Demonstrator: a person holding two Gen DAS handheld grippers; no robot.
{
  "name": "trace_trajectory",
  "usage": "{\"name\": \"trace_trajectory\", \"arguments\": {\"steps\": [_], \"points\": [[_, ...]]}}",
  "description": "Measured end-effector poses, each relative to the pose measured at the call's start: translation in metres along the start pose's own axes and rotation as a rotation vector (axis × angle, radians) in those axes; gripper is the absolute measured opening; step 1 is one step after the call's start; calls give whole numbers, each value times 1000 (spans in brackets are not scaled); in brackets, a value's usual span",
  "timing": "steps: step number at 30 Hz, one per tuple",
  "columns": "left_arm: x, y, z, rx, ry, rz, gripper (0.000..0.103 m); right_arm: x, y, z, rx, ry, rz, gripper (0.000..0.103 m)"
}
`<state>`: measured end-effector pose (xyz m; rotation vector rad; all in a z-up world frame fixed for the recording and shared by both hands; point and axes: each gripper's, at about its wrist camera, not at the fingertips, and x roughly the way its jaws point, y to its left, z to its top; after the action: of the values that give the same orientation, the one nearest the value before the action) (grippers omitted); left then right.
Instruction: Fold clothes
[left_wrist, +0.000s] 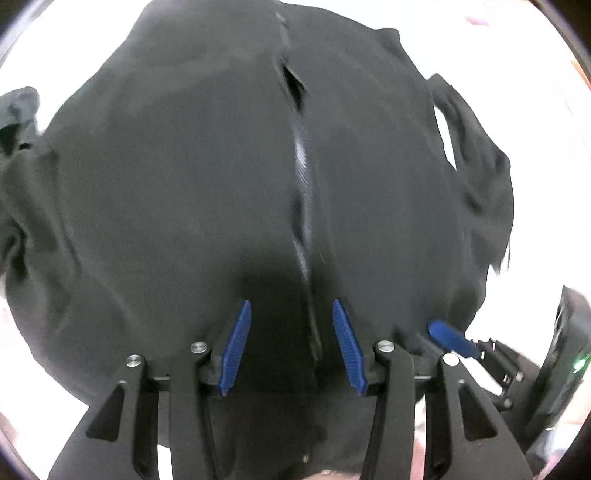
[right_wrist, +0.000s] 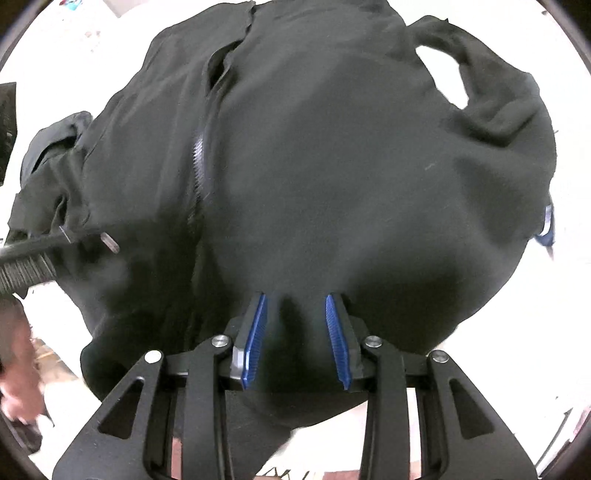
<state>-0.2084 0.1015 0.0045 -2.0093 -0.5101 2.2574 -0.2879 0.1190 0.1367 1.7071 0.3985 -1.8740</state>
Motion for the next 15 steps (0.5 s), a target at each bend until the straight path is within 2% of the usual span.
{"name": "trace_trajectory", "arguments": {"steps": [1,4,6,7,10,13,15], "points": [[3,5,-3,-35,8,4,48,-2,-4,3,6,-6,-16,34],[36,17,-38,-154,124,17,46,4,-17,5,27,28,-30,34],[52,19,-68,-174,188,20,46,5,-19,-1,22,46,-20,34],[54,16,-80,-159,194,36,45,6,-20,-4,20,55,-15,34],[36,-11,-86,-60,136,103,46,-4,-22,-19,23,63,-5,33],[21,-33,-76,-29,73,40,47,-35,-28,-23,73,-25,21,33],[20,-55,-63,37,45,12,48,-47,-30,-14,57,-67,-2,34]]}}
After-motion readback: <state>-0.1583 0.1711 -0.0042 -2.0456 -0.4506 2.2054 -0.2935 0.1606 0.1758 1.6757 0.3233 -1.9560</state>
